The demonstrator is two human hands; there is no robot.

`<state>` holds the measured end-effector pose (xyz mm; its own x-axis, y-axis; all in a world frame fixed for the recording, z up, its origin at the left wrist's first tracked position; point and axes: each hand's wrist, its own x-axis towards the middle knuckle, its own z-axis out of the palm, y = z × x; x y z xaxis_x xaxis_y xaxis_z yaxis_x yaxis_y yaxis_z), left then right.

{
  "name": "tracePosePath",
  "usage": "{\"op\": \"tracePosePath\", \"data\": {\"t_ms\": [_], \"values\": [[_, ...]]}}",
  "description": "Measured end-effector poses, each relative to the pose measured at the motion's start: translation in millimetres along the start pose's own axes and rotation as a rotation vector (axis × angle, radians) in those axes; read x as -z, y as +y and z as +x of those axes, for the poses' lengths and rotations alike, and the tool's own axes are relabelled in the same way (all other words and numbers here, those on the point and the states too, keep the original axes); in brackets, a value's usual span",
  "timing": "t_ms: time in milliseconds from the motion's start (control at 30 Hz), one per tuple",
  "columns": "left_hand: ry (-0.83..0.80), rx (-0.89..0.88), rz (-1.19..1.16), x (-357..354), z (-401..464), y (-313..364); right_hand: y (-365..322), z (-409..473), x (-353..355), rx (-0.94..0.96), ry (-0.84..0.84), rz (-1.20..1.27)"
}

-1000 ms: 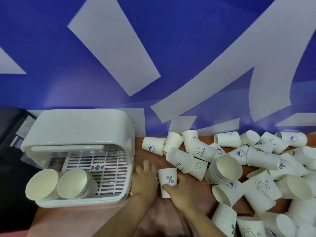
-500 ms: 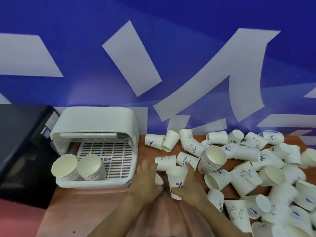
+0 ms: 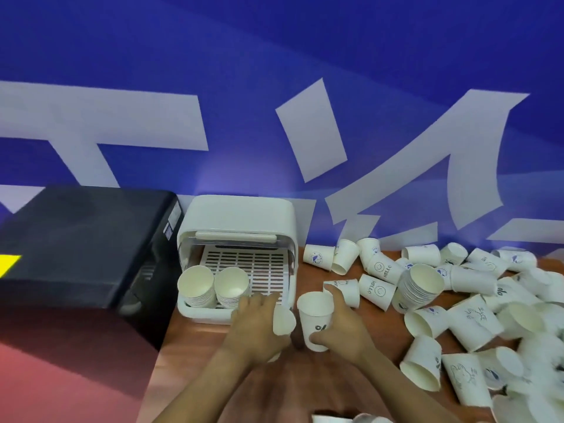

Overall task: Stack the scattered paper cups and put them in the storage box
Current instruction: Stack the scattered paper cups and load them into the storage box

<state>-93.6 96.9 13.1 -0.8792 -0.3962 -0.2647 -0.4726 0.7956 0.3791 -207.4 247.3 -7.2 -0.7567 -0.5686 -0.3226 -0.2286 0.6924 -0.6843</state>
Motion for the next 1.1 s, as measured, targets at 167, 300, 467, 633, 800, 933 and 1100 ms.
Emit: {"op": "tracePosePath", "data": {"t_ms": [167, 300, 467, 633, 800, 933, 1100], "values": [[0.091, -0.052, 0.017, 33.0, -11.1, -33.0, -36.8, -7.0, -19.8, 0.052, 0.026, -0.001], [0.078, -0.086, -0.026, 52.1, -18.6, -58.7, -53.7, -8.7, -41.8, 0.054, 0.048, 0.083], [0.144, -0.099, -0.091, 74.1, -26.0, -93.8, -78.1, -7.6, -62.7, 0.077, 0.116, 0.130], [0.261, -0.068, -0.120, 101.5, -23.6, -123.4, -107.3, -1.8, -76.3, 0.127, 0.201, 0.149], [0.348, -0.035, -0.097, 116.0, -18.5, -136.4, -131.1, 5.5, -84.4, 0.145, 0.269, 0.123], [0.361, -0.010, -0.120, 112.5, -13.3, -144.0, -139.7, 15.6, -89.4, 0.159, 0.273, 0.118], [0.337, 0.007, -0.143, 102.4, -6.6, -150.9, -141.4, 28.8, -96.1, 0.143, 0.264, 0.123]]}}
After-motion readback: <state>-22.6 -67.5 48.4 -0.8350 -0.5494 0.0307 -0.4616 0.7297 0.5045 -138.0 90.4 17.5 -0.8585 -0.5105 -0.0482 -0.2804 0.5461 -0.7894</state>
